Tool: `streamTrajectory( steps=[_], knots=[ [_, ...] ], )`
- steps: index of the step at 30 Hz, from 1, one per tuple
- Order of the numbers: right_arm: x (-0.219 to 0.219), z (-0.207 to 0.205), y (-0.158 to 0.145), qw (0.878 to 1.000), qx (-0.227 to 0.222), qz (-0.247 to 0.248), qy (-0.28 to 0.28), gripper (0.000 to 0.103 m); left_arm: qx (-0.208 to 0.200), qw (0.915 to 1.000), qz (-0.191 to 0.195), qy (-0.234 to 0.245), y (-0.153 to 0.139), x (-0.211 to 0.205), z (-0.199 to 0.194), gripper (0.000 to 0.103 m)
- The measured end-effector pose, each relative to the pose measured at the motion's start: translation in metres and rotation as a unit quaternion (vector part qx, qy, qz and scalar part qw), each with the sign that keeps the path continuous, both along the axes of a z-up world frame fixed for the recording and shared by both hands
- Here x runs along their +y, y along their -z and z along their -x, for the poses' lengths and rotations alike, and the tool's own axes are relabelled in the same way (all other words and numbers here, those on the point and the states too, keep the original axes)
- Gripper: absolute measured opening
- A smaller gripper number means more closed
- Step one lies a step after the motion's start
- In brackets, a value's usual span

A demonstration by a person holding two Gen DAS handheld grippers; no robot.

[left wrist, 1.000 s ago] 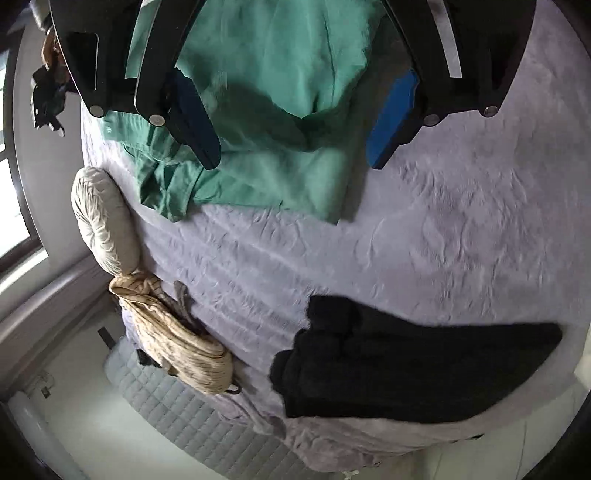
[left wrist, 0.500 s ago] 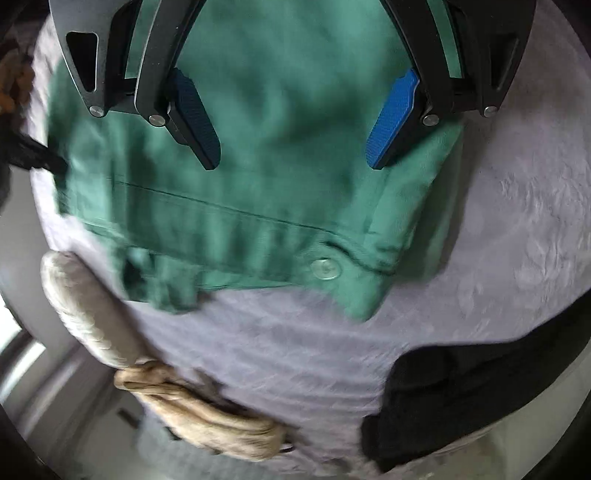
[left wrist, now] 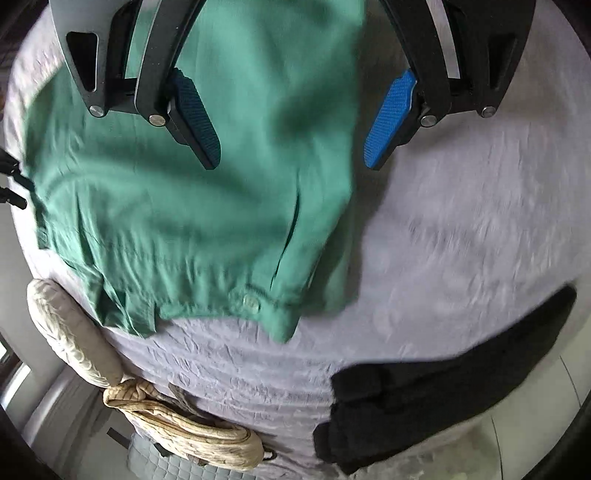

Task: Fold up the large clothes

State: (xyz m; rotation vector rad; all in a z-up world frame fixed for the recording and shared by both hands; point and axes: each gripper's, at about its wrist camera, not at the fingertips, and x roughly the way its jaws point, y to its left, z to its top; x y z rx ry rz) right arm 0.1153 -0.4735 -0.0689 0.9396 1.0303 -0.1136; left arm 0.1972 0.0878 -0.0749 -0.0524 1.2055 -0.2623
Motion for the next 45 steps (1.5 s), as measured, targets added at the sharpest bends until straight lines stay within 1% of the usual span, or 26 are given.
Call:
streamTrajectory(
  steps=[2,4,5,6,7,9,11,12,13,14,17,19,20,21,23,26,28,30,32,33,35,37,39,41,44,45],
  knots=[
    [0.031,0.014,-0.011,0.998,-0.018,-0.027,-0.045,0.056,0.017,0.9997,0.018,-0.007,-0.001,0.011,0.014,0.081],
    [0.065,0.028,-0.014,0.993,-0.031,-0.072,-0.09,0.068,0.033,0.9988,0.033,-0.015,0.001,0.02,0.028,0.081],
    [0.092,0.038,-0.01,0.987,-0.032,-0.107,-0.118,0.078,0.04,0.9982,0.041,-0.016,0.003,0.023,0.033,0.081],
    [0.107,0.044,-0.006,0.983,-0.029,-0.125,-0.13,0.08,0.048,0.9974,0.051,-0.016,0.005,0.025,0.04,0.081],
    [0.134,0.056,0.005,0.976,-0.016,-0.158,-0.149,0.08,0.052,0.9971,0.054,-0.015,0.008,0.027,0.045,0.081],
    [0.165,0.07,0.024,0.968,0.011,-0.192,-0.16,0.08,0.059,0.9964,0.06,-0.01,0.012,0.029,0.053,0.081],
    [0.194,0.085,0.047,0.965,0.042,-0.208,-0.157,0.08,0.058,0.9959,0.07,-0.005,0.014,0.031,0.059,0.08],
    [0.201,0.087,0.055,0.965,0.051,-0.209,-0.15,0.08,0.055,0.9955,0.077,-0.004,0.013,0.033,0.061,0.071],
    [0.207,0.091,0.062,0.966,0.053,-0.214,-0.134,0.08,0.055,0.9948,0.085,-0.002,0.012,0.035,0.062,0.065],
    [0.209,0.091,0.065,0.968,0.047,-0.215,-0.116,0.08,0.058,0.9941,0.091,-0.002,0.012,0.036,0.061,0.055],
    [0.204,0.088,0.067,0.974,0.022,-0.218,-0.051,0.079,0.083,0.9884,0.127,0.002,0.016,0.042,0.057,0.003],
    [0.199,0.079,0.069,0.975,0.013,-0.221,-0.011,0.063,0.082,0.9852,0.15,0.0,0.01,0.047,0.056,0.003],
    [0.197,0.077,0.069,0.977,0.024,-0.213,0.003,0.037,0.077,0.9847,0.156,0.003,0.006,0.049,0.058,0.003],
    [0.196,0.076,0.068,0.978,0.029,-0.207,0.004,0.034,0.07,0.9848,0.159,0.007,0.0,0.053,0.061,0.003],
    [0.194,0.08,0.061,0.98,0.017,-0.199,-0.003,0.031,0.064,0.9859,0.153,0.017,-0.003,0.063,0.07,0.003],
    [0.192,0.084,0.057,0.983,0.025,-0.179,-0.022,0.03,0.092,0.9859,0.138,0.023,0.02,0.067,0.08,0.003],
    [0.192,0.087,0.068,0.984,0.045,-0.169,-0.026,0.028,0.101,0.9877,0.115,0.031,0.04,0.064,0.086,0.003],
    [0.192,0.089,0.085,0.982,0.056,-0.179,-0.021,0.025,0.098,0.9885,0.111,0.03,0.05,0.062,0.088,0.003],
    [0.189,0.088,0.087,0.98,0.056,-0.189,-0.017,0.026,0.097,0.9888,0.111,0.027,0.046,0.063,0.089,0.003],
    [0.189,0.086,0.083,0.98,0.057,-0.189,-0.029,0.03,0.095,0.9894,0.107,0.028,0.043,0.064,0.089,0.003],
    [0.19,0.085,0.072,0.981,0.072,-0.172,-0.062,0.031,0.085,0.9916,0.091,0.033,0.031,0.068,0.093,0.003],
    [0.192,0.089,0.06,0.98,0.074,-0.161,-0.09,0.031,0.073,0.9934,0.08,0.037,0.015,0.072,0.094,0.003],
    [0.19,0.095,0.04,0.982,0.06,-0.135,-0.117,0.031,0.057,0.9951,0.074,0.034,-0.001,0.075,0.092,0.003],
    [0.181,0.094,0.016,0.988,0.039,-0.082,-0.128,0.032,0.036,0.9964,0.071,0.031,-0.014,0.076,0.087,0.003],
    [0.156,0.09,-0.007,0.994,0.029,0.016,-0.106,0.033,0.012,0.9973,0.067,0.029,-0.025,0.066,0.069,0.003],
    [0.146,0.085,-0.01,0.994,0.032,0.035,-0.093,0.033,0.005,0.9976,0.063,0.03,-0.026,0.059,0.063,0.003]
  ],
)
